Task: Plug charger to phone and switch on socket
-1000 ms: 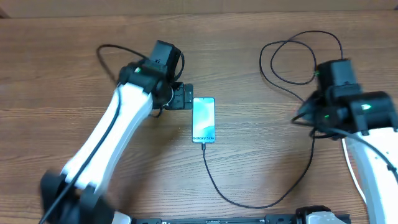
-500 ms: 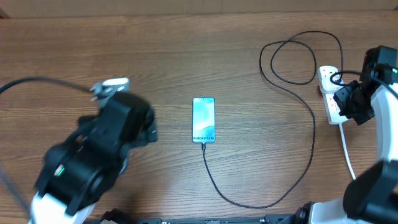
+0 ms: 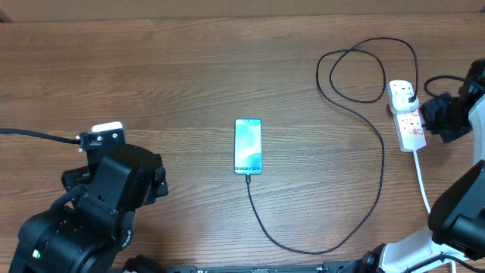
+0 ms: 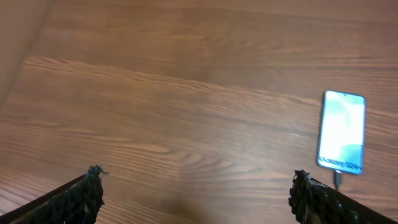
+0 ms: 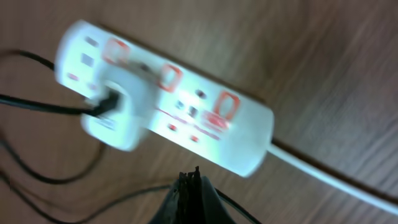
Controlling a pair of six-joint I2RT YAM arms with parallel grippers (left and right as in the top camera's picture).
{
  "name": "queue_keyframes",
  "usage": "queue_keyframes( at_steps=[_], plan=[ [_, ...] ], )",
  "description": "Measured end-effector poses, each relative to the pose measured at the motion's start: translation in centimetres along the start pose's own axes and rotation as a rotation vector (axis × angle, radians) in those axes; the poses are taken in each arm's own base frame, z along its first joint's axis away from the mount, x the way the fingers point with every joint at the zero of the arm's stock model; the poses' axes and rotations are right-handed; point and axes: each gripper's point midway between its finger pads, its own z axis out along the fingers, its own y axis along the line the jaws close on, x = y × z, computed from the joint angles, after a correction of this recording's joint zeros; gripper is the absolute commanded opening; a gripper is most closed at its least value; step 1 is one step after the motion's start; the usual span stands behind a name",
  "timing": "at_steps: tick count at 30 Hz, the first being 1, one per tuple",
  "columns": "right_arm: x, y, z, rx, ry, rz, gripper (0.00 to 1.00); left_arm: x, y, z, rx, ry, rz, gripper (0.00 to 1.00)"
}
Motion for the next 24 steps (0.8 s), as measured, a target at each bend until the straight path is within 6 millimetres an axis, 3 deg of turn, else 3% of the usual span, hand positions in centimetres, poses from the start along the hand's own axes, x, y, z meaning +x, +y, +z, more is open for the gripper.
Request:
queue_keyframes(
  at_steps=[3,6,8,13,16,21,24],
  plan=[
    [-1.9,1.4,-1.7,-0.028,-0.054,-0.015,0.04,0.4,-0.5,0.0,0.030,0.022,-0.002,1.00],
    [-2.9,1.8,-2.0,-0.012,-0.063,-0.026,0.04,0.6,-0.9,0.0,0.050,0.035,-0.003,1.00],
    [-3.1,1.7,-1.2,0.009,-0.045,-0.032,0.04,0.7,-1.0,0.0,0.058,0.041,-0.006,1.00],
    [-2.2,0.6,4.0,0.104,0.087,-0.054,0.04,0.8,-1.1,0.0,0.064,0.048,-0.016,1.00],
    [-1.6,0.1,5.8,0.131,0.128,-0.061,0.04,0.7,-0.5,0.2,0.043,0.052,-0.045,1.00],
    [-2.0,0.3,6.0,0.123,0.118,-0.069,0.04,0.4,1.7,-0.1,-0.004,0.030,-0.133,0.99],
    [-2.1,0.5,6.0,0.118,0.112,-0.073,0.04,0.5,3.8,-1.2,-0.027,-0.020,-0.215,0.99]
  ],
)
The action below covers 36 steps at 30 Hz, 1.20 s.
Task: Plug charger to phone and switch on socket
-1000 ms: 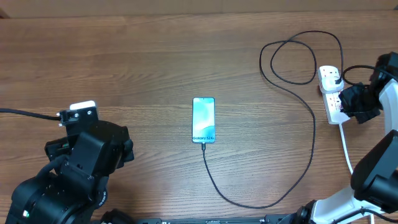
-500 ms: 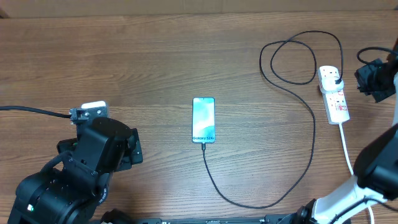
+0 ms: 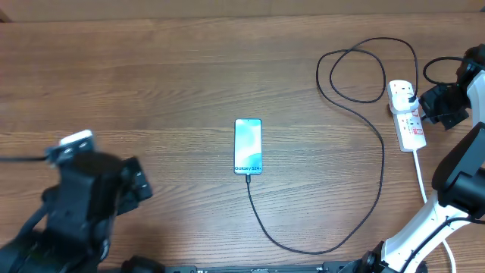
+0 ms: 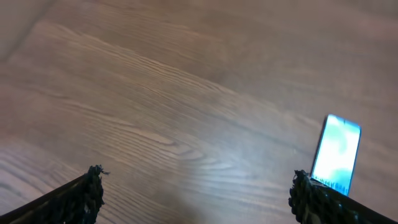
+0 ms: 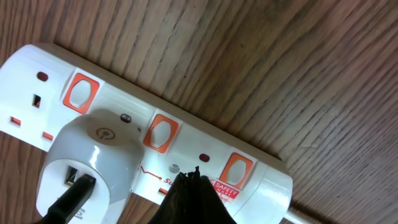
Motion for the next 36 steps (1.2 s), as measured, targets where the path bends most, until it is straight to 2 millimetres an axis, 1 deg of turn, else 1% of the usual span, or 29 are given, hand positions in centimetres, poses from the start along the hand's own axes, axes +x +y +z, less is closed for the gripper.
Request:
queue_keyframes(
  at_steps=[3,7,10,16,24,36],
  plan=[
    [-0.1,0.1,0.3,-0.004,0.001,0.000,0.04,0.0,2.3,-1.7,-0.009,-0.071,-0.088,1.00],
    [-0.3,0.5,0.7,-0.021,0.003,-0.005,0.04,0.4,4.7,-3.8,-0.016,-0.158,-0.180,0.99],
    [-0.2,0.8,0.9,-0.032,0.009,-0.005,0.04,0.8,6.0,-5.0,-0.025,-0.208,-0.231,1.00],
    [-0.4,1.0,0.9,-0.043,0.001,-0.006,0.04,1.5,7.7,-6.5,-0.070,-0.272,-0.313,1.00],
    [-0.5,1.2,0.9,-0.055,-0.001,-0.007,0.04,2.1,8.4,-7.5,-0.058,-0.316,-0.338,0.99],
    [-0.2,2.4,0.9,-0.077,-0.006,-0.028,0.04,2.1,8.4,-7.5,-0.058,-0.317,-0.339,1.00]
  ],
)
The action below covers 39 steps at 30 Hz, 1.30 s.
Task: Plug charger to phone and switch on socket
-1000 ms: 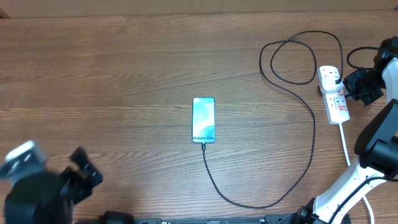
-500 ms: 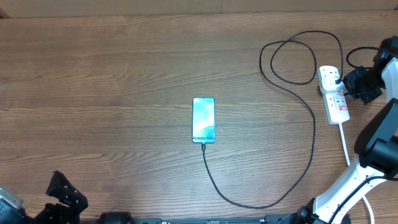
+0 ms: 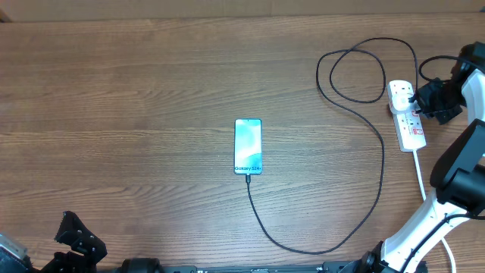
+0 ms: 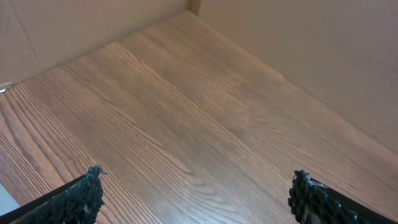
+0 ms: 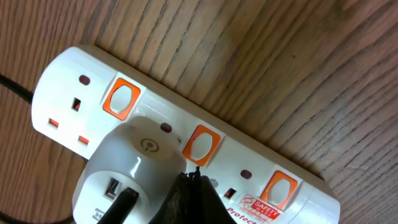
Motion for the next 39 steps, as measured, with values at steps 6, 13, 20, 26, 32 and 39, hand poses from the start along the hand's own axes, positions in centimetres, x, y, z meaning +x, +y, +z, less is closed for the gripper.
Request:
queue_keyframes(
  at_steps=[6,13,20,26,32,39],
  plan=[
    [0.0,0.0,0.0,-0.001,-0.001,0.000,0.04,0.0,0.0,0.0,0.000,0.000,0.000,1.00],
    [-0.1,0.0,0.0,-0.001,-0.003,0.000,0.05,0.0,0.0,0.0,0.000,0.000,0.000,1.00],
    [-0.1,-0.1,1.0,0.009,0.009,0.002,0.04,0.0,0.0,0.0,0.000,0.000,0.000,1.00],
    [-0.2,-0.2,2.5,0.007,0.038,-0.010,0.04,0.0,0.0,0.0,0.000,0.000,0.000,1.00],
    [0.1,-0.3,2.3,0.021,0.053,-0.031,0.04,0.0,0.0,0.0,0.000,0.000,0.000,1.00],
    [1.2,-0.3,0.2,0.071,0.091,-0.050,0.04,0.0,0.0,0.0,0.001,-0.001,0.000,1.00]
  ],
)
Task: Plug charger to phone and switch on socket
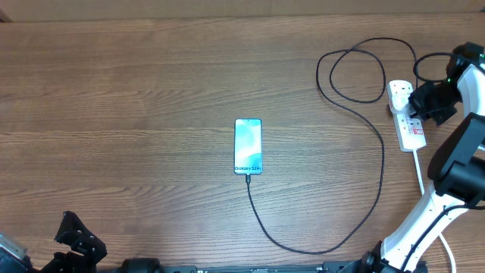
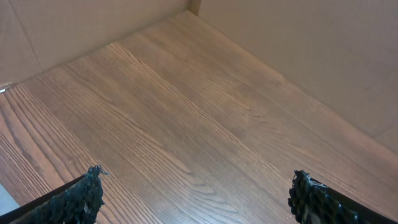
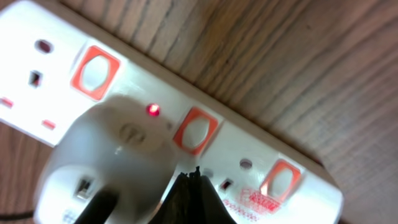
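Observation:
The phone (image 1: pixel 248 146) lies face up mid-table with the black cable (image 1: pixel 383 163) plugged into its near end. The cable loops right to the white charger plug (image 3: pixel 102 158) seated in the white power strip (image 3: pixel 292 199). A red light (image 3: pixel 152 110) glows beside the middle orange switch (image 3: pixel 194 132). My right gripper (image 3: pixel 189 177) is shut, its tips right at the strip just below that switch. My left gripper (image 2: pixel 198 190) is open over bare wood, far from the phone.
The strip's white lead (image 1: pixel 422 182) runs toward the front right edge. The cable's spare coil (image 1: pixel 356 72) lies at the back right. A cardboard wall (image 2: pixel 298 43) borders the table. My left arm (image 1: pixel 76 236) sits at the front left corner.
A red light beside the middle switch has come on. My right gripper, still shut, sits slightly lower along the strip. The left arm has not moved.
My left gripper stood open left of the phone, then drew back, and by 1.3 s ago sat at the front left corner. My shut right gripper hovered over the strip, then came close by the middle switch with no light showing. Now the light glows.

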Controlling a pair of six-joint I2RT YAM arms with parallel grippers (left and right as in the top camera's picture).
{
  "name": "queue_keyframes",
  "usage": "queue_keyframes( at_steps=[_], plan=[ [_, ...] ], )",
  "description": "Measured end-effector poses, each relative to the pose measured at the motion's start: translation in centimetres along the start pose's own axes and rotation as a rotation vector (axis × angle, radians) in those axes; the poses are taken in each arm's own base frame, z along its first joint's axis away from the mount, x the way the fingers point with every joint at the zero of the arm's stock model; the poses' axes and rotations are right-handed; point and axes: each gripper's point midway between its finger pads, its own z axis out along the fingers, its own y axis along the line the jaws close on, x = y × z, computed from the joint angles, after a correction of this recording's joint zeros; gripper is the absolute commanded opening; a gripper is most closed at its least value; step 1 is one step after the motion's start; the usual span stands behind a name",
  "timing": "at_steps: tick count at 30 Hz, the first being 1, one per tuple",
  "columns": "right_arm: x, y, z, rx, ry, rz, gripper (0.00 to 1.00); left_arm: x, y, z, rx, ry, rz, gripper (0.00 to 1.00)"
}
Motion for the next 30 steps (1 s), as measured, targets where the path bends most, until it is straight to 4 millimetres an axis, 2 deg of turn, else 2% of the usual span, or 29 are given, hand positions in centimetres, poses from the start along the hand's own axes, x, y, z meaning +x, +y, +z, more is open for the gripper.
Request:
queue_keyframes(
  at_steps=[2,4,5,8,12,13,15,16,19,21,23,25,27,30],
  plan=[
    [-0.5,-0.1,-1.9,-0.008,-0.037,0.003,0.04,0.0,0.1,-0.2,0.005,-0.005,-0.003,1.00],
    [-0.9,-0.1,-4.7,-0.036,-0.094,0.012,0.04,0.0,0.3,-0.6,0.019,-0.021,-0.011,1.00],
    [-1.0,-0.2,-6.4,-0.054,-0.129,0.019,0.04,0.1,0.5,-1.0,0.032,-0.033,-0.017,0.99],
    [-0.8,-0.3,-13.5,-0.133,-0.274,0.035,0.04,0.3,1.5,-2.4,0.072,-0.085,-0.046,0.99],
    [0.4,0.0,-24.7,-0.312,-0.539,0.025,0.04,0.7,3.0,-4.4,0.122,-0.158,-0.088,1.00],
    [1.2,0.2,-28.9,-0.400,-0.638,0.017,0.04,0.9,3.3,-4.8,0.133,-0.173,-0.097,1.00],
    [2.1,0.2,-33.6,-0.498,-0.757,0.008,0.04,1.1,3.9,-5.5,0.152,-0.200,-0.113,1.00],
    [2.8,0.0,-36.9,-0.564,-0.840,0.001,0.04,1.2,4.1,-5.7,0.160,-0.212,-0.120,1.00],
    [6.2,-1.2,-46.9,-0.743,-1.122,-0.033,0.04,1.6,5.0,-6.7,0.187,-0.251,-0.143,1.00],
    [9.1,-1.9,-51.9,-0.835,-1.267,-0.067,0.04,1.9,5.5,-7.2,0.203,-0.275,-0.157,1.00],
    [12.2,-2.8,-55.2,-0.898,-1.362,-0.097,0.04,2.2,6.1,-7.9,0.223,-0.303,-0.174,1.00],
    [14.6,-3.6,-57.2,-0.937,-1.424,-0.114,0.04,2.6,6.7,-8.5,0.242,-0.331,-0.190,1.00],
    [16.6,-4.3,-58.5,-0.962,-1.468,-0.128,0.04,3.2,7.5,-9.0,0.256,-0.352,-0.202,1.00],
    [18.3,-4.8,-59.0,-0.981,-1.481,-0.140,0.04,4.3,8.5,-9.4,0.246,-0.338,-0.195,1.00]
  ],
)
